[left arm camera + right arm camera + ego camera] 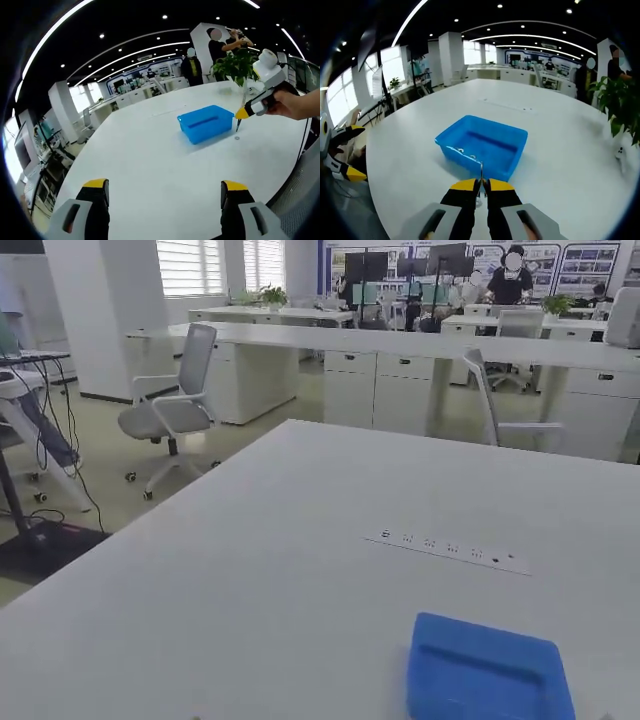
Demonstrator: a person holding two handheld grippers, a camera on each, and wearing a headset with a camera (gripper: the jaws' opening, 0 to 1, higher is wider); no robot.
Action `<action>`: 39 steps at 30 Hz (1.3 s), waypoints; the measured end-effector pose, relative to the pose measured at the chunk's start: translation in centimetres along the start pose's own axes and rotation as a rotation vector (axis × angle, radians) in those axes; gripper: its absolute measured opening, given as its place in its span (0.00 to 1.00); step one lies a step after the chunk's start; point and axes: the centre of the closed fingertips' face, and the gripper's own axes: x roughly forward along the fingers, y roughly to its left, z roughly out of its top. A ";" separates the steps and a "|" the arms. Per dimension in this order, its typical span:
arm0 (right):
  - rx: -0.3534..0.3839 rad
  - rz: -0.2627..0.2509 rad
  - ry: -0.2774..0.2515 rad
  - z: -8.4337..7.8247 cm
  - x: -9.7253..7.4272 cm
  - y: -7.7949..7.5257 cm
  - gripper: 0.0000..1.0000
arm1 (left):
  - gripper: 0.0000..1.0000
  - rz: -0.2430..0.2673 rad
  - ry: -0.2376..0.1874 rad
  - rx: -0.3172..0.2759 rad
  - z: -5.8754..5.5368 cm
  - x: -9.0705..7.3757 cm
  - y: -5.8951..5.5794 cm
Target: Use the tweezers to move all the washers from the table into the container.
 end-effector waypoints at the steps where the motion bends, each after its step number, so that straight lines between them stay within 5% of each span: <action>1: 0.002 0.000 0.001 -0.1 0.1 0.0 0.04 | 0.95 -0.004 0.003 -0.002 -0.1 0.0 -0.1; 28: 0.082 0.010 0.012 -1.0 0.7 0.0 0.04 | 0.95 -0.011 0.004 0.007 0.0 0.0 -0.2; 39: 0.046 -0.002 0.018 -1.2 0.2 0.0 0.04 | 0.95 -0.011 0.006 0.006 -0.1 0.0 -0.2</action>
